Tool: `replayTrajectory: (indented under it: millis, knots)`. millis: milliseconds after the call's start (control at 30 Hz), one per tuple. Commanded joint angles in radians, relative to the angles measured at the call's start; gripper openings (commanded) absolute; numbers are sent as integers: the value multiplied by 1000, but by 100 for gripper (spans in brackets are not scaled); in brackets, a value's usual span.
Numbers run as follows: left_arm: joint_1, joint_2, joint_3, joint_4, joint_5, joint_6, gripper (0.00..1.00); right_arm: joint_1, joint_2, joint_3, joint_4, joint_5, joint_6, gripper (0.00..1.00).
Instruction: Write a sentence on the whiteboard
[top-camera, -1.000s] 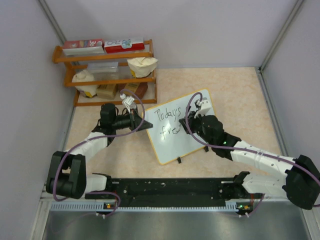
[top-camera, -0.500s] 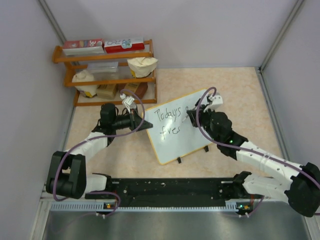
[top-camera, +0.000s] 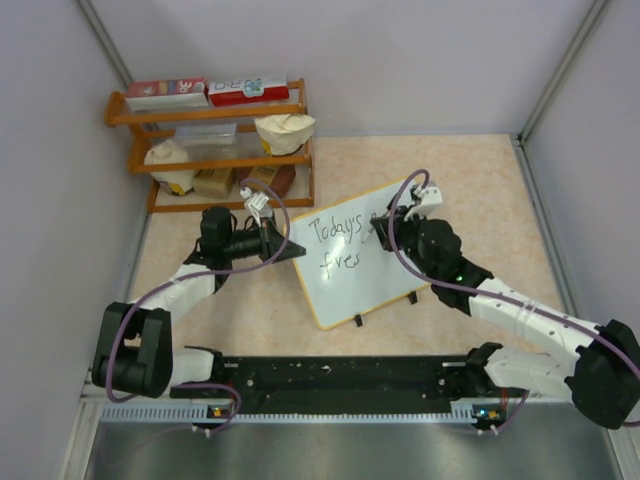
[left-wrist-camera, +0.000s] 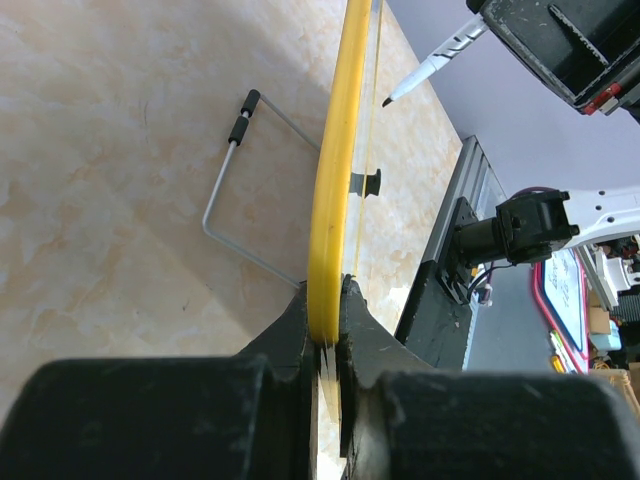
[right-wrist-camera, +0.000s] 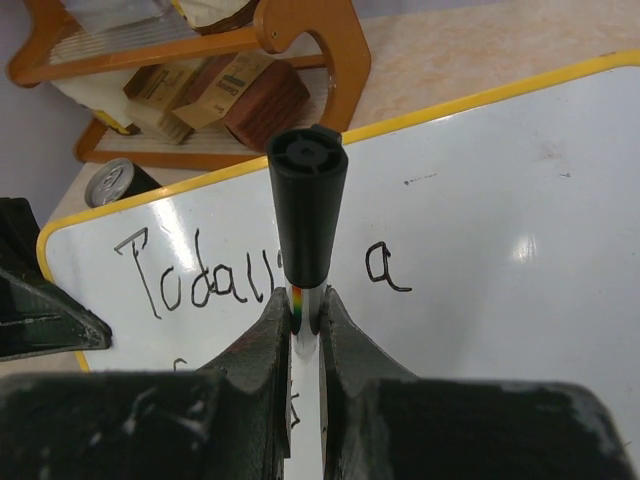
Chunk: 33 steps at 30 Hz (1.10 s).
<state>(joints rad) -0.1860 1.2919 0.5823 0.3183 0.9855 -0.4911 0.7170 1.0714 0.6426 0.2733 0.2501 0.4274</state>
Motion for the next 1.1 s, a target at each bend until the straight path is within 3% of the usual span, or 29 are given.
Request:
replayTrajectory:
  millis: [0,1067]
  knots:
    - [-10,12,-22,-53,-77,163,0,-5,22,63,35,-8,-9,0]
    - [-10,9,-29,-44,-77,158,0,-8,7,-93,-5,-66,50,0]
